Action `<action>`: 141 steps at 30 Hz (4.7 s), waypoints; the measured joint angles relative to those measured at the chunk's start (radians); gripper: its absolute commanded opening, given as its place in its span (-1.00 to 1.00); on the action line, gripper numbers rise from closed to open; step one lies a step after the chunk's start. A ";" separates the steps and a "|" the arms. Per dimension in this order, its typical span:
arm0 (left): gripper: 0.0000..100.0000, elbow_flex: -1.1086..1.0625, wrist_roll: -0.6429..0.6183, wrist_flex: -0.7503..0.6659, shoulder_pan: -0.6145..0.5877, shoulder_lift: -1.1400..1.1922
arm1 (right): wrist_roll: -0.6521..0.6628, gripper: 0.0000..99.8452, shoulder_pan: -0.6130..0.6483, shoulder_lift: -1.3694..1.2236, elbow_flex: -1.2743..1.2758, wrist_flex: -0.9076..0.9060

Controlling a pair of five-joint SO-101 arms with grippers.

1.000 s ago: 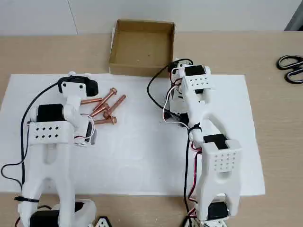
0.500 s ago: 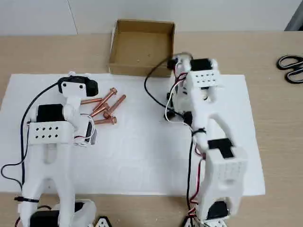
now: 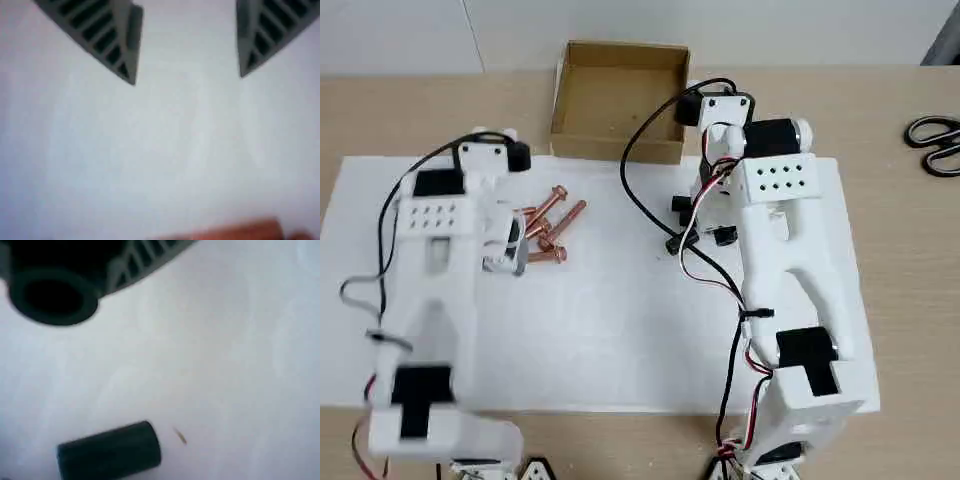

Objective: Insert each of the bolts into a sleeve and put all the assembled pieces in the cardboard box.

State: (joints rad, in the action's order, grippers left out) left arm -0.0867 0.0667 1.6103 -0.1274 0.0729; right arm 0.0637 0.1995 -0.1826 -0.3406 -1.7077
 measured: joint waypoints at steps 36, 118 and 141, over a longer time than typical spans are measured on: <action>-0.99 1.278 0.173 0.078 0.141 1.076 | 0.000 -0.99 0.000 0.000 0.000 0.000; -0.99 -0.463 -0.628 -0.888 0.652 -0.802 | -0.117 -0.99 0.265 1.731 1.484 0.689; -0.99 -0.667 -0.631 -1.074 0.729 -0.845 | -0.117 -0.99 0.265 1.731 1.485 0.689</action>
State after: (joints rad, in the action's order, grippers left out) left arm -0.7541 -0.5639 0.5363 0.6015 -0.7725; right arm -0.0529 0.4649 1.5482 1.1446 -1.0188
